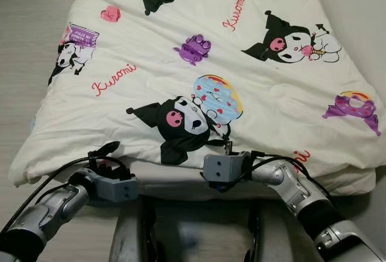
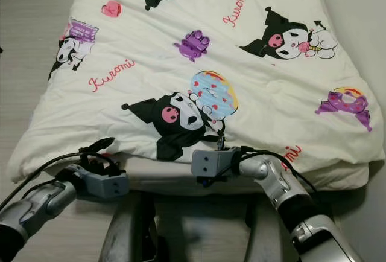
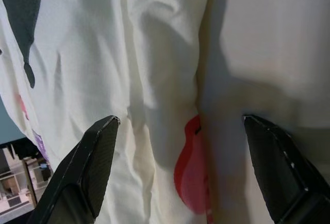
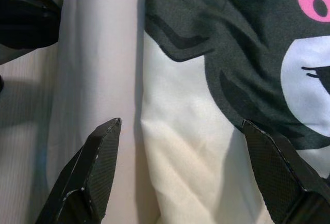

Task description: Clean up the room

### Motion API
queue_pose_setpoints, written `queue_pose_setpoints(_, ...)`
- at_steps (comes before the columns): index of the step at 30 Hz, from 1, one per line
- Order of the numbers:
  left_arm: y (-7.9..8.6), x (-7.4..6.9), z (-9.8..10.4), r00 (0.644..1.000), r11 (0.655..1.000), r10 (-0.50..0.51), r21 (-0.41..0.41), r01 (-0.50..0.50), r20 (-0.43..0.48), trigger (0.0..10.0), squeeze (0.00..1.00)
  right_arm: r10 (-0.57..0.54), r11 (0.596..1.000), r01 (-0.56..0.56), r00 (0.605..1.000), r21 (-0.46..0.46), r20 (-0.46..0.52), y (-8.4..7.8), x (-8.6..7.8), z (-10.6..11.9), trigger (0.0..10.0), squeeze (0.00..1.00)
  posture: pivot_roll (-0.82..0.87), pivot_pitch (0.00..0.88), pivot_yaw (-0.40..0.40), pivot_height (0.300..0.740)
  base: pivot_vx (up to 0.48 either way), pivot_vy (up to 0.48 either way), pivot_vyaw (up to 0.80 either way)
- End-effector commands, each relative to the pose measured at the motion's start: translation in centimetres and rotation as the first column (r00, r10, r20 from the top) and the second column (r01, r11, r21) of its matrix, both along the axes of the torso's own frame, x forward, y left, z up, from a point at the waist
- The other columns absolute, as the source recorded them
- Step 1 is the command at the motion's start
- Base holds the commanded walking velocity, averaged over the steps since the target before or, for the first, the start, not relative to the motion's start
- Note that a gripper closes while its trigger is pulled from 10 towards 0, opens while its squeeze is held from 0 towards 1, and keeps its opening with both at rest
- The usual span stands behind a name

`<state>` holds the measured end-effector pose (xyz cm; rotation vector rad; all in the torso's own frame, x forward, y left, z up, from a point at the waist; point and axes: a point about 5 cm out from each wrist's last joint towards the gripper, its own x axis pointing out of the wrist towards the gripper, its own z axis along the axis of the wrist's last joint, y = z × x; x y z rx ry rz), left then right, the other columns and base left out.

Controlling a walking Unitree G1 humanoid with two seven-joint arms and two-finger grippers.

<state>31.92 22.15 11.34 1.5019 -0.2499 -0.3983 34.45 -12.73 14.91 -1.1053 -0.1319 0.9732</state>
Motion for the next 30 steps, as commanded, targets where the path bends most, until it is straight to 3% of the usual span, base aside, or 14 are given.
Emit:
queue_pose_setpoints(1,0.3,-0.7,-1.9,0.998,0.999,0.014,0.040,-0.012,-0.061,10.0,0.00,0.016,0.999,-0.017,0.999,-0.029,-0.039,0.1,-0.6,-1.5,10.0,0.00,0.13,0.472,0.054,0.522,0.000,0.000,0.00)
queue_pose_setpoints(6,0.9,0.4,-0.6,0.997,0.998,0.058,0.037,-0.059,0.047,10.0,0.00,-0.034,0.999,0.034,0.999,-0.005,0.025,-0.1,0.1,-1.1,10.0,0.00,0.13,0.470,0.054,0.522,0.000,0.000,0.00)
queue_pose_setpoints(7,1.1,0.5,-0.3,0.996,0.997,0.065,0.036,-0.068,0.069,9.3,0.00,-0.044,0.999,0.044,0.998,-0.003,0.051,-0.2,0.2,-0.9,10.0,0.00,0.13,0.469,0.053,0.522,0.000,0.000,0.00)
queue_pose_setpoints(8,1.2,0.7,-0.2,0.994,0.997,0.072,0.035,-0.076,0.084,7.3,0.00,-0.057,0.998,0.057,0.996,0.004,0.064,-0.3,0.4,-0.7,10.0,0.00,0.13,0.468,0.053,0.522,0.000,0.000,0.00)
queue_pose_setpoints(10,1.2,0.7,-0.1,0.993,0.996,0.077,0.036,-0.081,0.095,7.3,0.00,-0.068,0.998,0.068,0.994,0.007,0.081,-0.4,0.5,-0.5,10.0,0.00,0.13,0.468,0.053,0.522,0.000,0.000,0.00)
queue_pose_setpoints(11,1.3,0.8,-0.1,0.991,0.996,0.084,0.035,-0.088,0.104,5.7,0.00,-0.078,0.997,0.077,0.992,0.010,0.101,-0.5,0.7,-0.3,10.0,0.00,0.13,0.468,0.054,0.522,0.000,0.000,0.00)
queue_pose_setpoints(14,1.4,0.9,-0.1,0.990,0.995,0.087,0.037,-0.092,0.110,5.7,0.00,-0.086,0.996,0.085,0.990,0.013,0.111,-0.6,0.8,-0.2,10.0,0.00,0.13,0.468,0.054,0.522,0.000,0.000,0.00)
queue_pose_setpoints(15,1.4,0.9,-0.2,0.990,0.995,0.088,0.037,-0.093,0.110,4.4,0.00,-0.084,0.996,0.084,0.989,0.012,0.119,-0.6,0.8,-0.2,4.5,0.00,0.13,0.466,0.052,0.522,0.000,0.000,0.00)
queue_pose_setpoints(16,1.4,0.8,-0.3,0.990,0.995,0.088,0.038,-0.092,0.109,4.4,0.00,-0.082,0.997,0.082,0.989,0.012,0.121,-0.7,0.8,-0.2,4.5,0.00,0.13,0.466,0.052,0.522,0.000,0.000,0.00)
queue_pose_setpoints(17,1.4,0.8,-0.4,0.991,0.995,0.087,0.035,-0.091,0.105,2.3,0.00,-0.073,0.997,0.073,0.990,0.010,0.123,-0.7,0.7,-0.2,0.3,0.00,0.13,0.464,0.050,0.522,0.000,0.000,0.00)
queue_pose_setpoints(18,1.4,0.8,-0.5,0.991,0.995,0.086,0.032,-0.090,0.102,0.0,0.00,-0.066,0.998,0.066,0.990,0.008,0.124,-0.7,0.7,-0.2,0.0,0.00,0.13,0.464,0.050,0.522,0.000,0.000,0.00)
queue_pose_setpoints(30,1.6,-0.3,-1.2,0.997,0.999,0.038,0.023,-0.039,0.072,0.0,0.00,0.008,0.998,-0.010,0.999,0.058,0.038,-0.4,-0.3,-0.7,0.0,0.00,0.13,0.460,0.050,0.522,0.000,0.000,0.00)
